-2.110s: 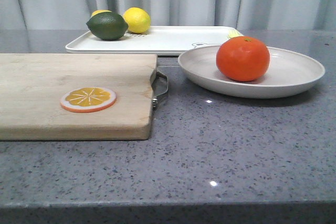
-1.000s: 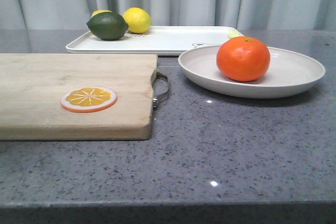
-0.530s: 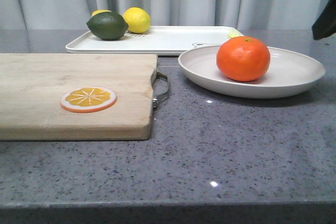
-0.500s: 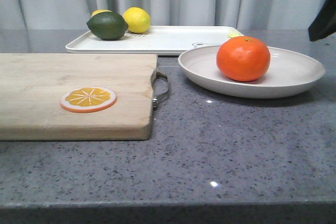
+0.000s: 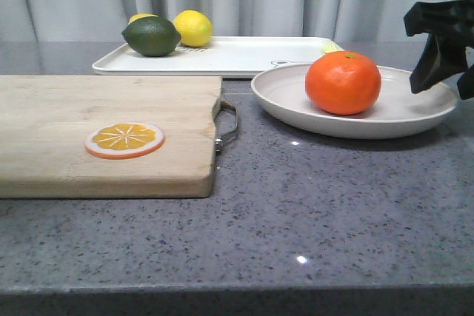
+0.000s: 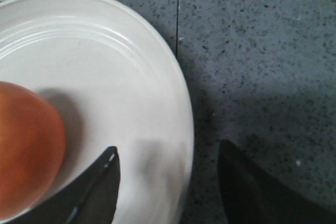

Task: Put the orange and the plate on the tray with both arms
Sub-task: 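Move the right gripper to the plate rim farthest from the orange and grasp it, then lift the plate with the right gripper and carry it over the white tray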

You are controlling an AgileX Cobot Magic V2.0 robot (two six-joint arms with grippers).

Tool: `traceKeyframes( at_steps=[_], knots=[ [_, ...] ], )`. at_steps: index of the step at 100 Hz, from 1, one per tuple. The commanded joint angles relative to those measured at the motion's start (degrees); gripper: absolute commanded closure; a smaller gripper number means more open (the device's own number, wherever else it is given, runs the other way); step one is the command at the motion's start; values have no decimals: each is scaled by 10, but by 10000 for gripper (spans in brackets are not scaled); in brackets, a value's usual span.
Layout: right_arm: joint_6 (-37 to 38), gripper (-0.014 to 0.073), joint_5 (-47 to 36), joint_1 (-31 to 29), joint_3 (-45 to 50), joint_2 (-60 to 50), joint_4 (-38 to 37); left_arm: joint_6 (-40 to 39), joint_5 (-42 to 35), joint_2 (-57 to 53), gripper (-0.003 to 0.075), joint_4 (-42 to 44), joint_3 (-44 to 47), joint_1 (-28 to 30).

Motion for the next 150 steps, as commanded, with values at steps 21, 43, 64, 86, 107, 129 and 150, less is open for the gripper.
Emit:
traceKeyframes(
  at_steps=[21,43,64,86,107,129,150],
  knots=[
    [-1,174,-30,2,-20,3,23,-5,-33,-4,156,-12,-15,4],
    [-1,280,-15,2,-20,3,32,-5,-33,-4,156,-12,-15,4],
    [-1,493,-9,2,-20,3,52,-5,-33,-4,156,-12,-15,4],
    [-1,666,-9,1,-20,3,79,-5,-33,-4,156,-12,-15,4],
    [-1,692,-6,1,-22,-4,111,-5,-31,-4,156,-12,-15,4],
    [-1,692,43,1,-64,-15,127,-5,-28,-4,156,-12,-15,4],
    [-5,692,80,1,-161,-7,127,-5,-28,-4,156,-12,-15,4]
  ],
)
